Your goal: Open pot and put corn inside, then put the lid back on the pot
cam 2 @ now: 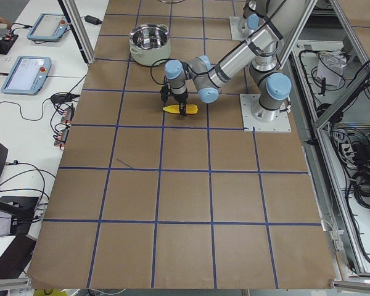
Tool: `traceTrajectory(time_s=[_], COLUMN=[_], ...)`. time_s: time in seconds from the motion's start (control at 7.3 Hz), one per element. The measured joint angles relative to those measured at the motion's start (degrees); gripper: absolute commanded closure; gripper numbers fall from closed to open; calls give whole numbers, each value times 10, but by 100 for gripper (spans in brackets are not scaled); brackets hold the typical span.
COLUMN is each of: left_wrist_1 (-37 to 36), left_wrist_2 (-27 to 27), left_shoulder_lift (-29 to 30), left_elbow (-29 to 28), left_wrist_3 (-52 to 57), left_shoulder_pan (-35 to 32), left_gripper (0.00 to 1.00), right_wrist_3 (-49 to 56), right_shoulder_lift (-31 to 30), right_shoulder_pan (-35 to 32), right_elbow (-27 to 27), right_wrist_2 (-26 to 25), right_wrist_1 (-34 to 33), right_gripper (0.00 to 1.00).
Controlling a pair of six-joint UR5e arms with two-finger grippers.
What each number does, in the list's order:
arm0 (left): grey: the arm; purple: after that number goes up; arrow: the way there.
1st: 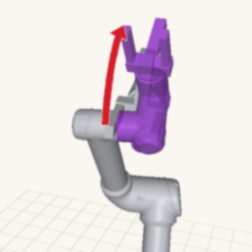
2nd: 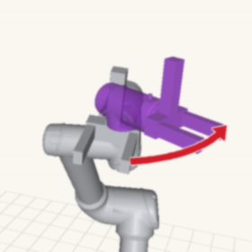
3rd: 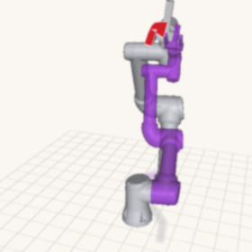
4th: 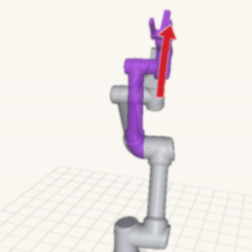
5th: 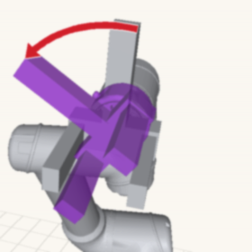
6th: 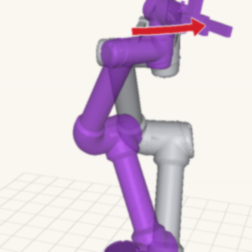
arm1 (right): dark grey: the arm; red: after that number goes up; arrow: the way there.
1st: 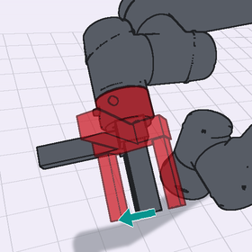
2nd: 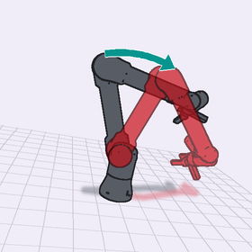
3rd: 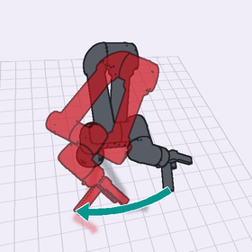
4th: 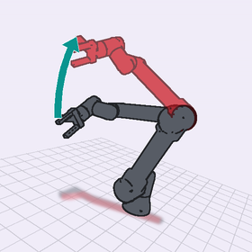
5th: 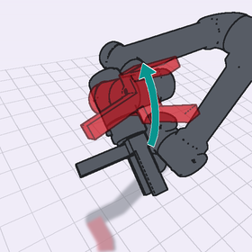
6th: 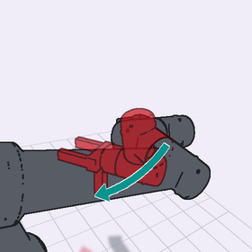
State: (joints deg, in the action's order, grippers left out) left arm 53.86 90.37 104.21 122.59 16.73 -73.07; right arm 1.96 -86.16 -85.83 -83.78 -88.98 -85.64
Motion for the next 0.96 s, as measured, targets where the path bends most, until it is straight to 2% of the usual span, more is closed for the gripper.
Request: traceTrajectory(time_s=[0.41,0.68,0.96], left_wrist_1=[12,72,159], left_wrist_2=[-1,-1,-19], left_shoulder_lift=[-10,-22,-21], left_elbow=[-21,-82,-183], left_wrist_3=[1,-8,-62], left_shoulder_pan=[-6,-35,-72], left_gripper=[93,93,93], right_wrist_3=[2,2,2], right_shoulder_lift=[-1,1,6], right_shoulder_pan=[4,5,4], right_elbow=[-2,-5,-6], right_wrist_2=[1,2,2], right_wrist_1=[0,-10,-22], right_gripper=[52,52,52])
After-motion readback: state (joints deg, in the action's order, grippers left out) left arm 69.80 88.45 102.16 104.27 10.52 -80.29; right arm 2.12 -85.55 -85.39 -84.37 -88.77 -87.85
